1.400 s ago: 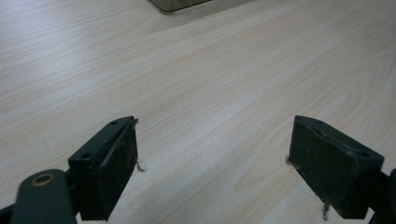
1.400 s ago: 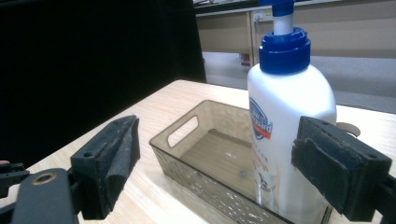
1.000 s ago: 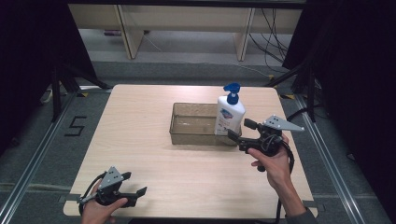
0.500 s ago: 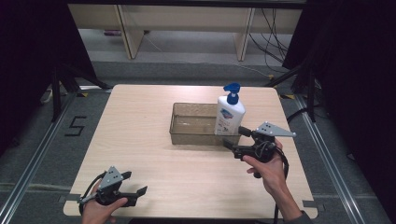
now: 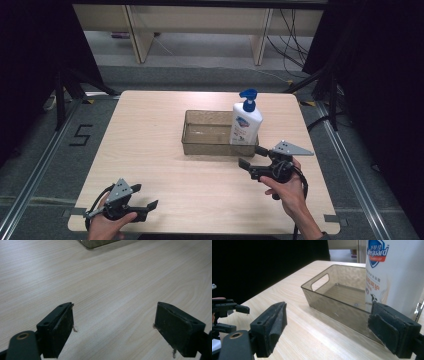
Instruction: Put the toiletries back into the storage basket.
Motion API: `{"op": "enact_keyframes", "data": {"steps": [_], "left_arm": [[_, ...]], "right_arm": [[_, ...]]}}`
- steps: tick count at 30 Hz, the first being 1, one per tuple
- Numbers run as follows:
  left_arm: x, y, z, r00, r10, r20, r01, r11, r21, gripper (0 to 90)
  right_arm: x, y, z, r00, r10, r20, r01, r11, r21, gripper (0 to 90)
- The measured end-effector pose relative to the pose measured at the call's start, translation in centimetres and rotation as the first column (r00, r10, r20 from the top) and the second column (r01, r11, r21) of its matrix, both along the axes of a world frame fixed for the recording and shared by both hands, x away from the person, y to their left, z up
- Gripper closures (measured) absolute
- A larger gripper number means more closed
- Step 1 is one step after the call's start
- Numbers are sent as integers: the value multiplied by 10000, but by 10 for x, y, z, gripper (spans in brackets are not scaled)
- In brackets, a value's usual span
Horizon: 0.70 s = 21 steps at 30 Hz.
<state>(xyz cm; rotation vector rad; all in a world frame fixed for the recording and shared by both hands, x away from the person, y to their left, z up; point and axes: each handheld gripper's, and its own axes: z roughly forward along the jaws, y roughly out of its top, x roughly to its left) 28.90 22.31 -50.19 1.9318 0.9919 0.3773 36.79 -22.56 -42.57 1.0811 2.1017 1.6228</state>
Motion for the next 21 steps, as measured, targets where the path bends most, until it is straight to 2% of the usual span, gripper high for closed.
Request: {"op": "enact_keyframes", "data": {"steps": [1, 2, 4, 5, 6, 8, 9, 10, 11, 12, 13, 14, 17, 18, 19, 20, 21], "left_arm": [[0, 0, 0, 10000, 1, -5, -1, 10000, 6, 153], [0, 0, 0, 10000, -13, -3, 13, 10000, 15, 153], [0, 1, 0, 10000, -43, -50, 44, 9998, 168, 153], [0, 1, 0, 10000, -7, -51, 8, 9999, 121, 153], [0, 1, 0, 10000, -3, -52, 3, 9999, 120, 153], [0, 2, 0, 10000, -39, -17, 40, 9999, 150, 153], [0, 2, 0, 10000, -54, -17, 54, 9999, 160, 153], [0, 2, 0, 10000, -27, -38, 28, 9999, 146, 153], [0, 2, 0, 10000, -14, -35, 15, 9999, 132, 153], [0, 2, 0, 10000, -17, -35, 17, 9999, 135, 153], [0, 2, 0, 10000, -67, -5, 67, 9998, 163, 153], [0, 2, 0, 10000, -59, -10, 59, 9999, 127, 153], [0, 2, 1, 10000, -69, 4, 69, 9999, 110, 153], [0, 1, 1, 10000, -61, 16, 60, 9999, 114, 153], [0, 1, 0, 10000, -76, 11, 76, 9999, 115, 153], [0, 1, 0, 10000, -70, 15, 70, 9999, 118, 153], [0, 1, 0, 10000, -65, 12, 65, 9999, 110, 153]], "right_arm": [[-3, 1, 0, 9988, 16, -496, -6, 9998, 201, 156], [-3, 1, -1, 9996, 13, -269, -9, 9999, 132, 156], [-5, 0, -1, 9992, 23, -390, -19, 10000, 96, 157], [-4, 0, -2, 9995, 120, -284, -118, 9999, 79, 157], [-5, 0, -3, 9992, 134, -364, -125, 9996, 246, 157], [-5, -1, -5, 9999, 126, -22, -126, 9998, 132, 157], [-7, 0, -5, 9996, 89, -286, -81, 9996, 275, 157], [-7, -2, -6, 9994, 131, -312, -126, 9998, 150, 157], [-8, -1, -7, 9991, 95, -411, -85, 9997, 232, 157], [-8, -2, -8, 9995, 90, -297, -86, 9998, 152, 157], [-10, -1, -9, 9988, 77, -490, -63, 9996, 277, 157], [-9, -2, -10, 9996, 140, -246, -135, 9997, 211, 157], [-12, -1, -14, 9987, 114, -504, -99, 9995, 297, 156], [-12, -2, -15, 9988, 193, -451, -182, 9995, 251, 156], [-14, -1, -16, 9979, 116, -632, -99, 9996, 269, 157], [-13, -3, -17, 9992, 210, -327, -206, 9997, 123, 156], [-14, -2, -18, 9988, 151, -457, -141, 9996, 225, 156]]}}
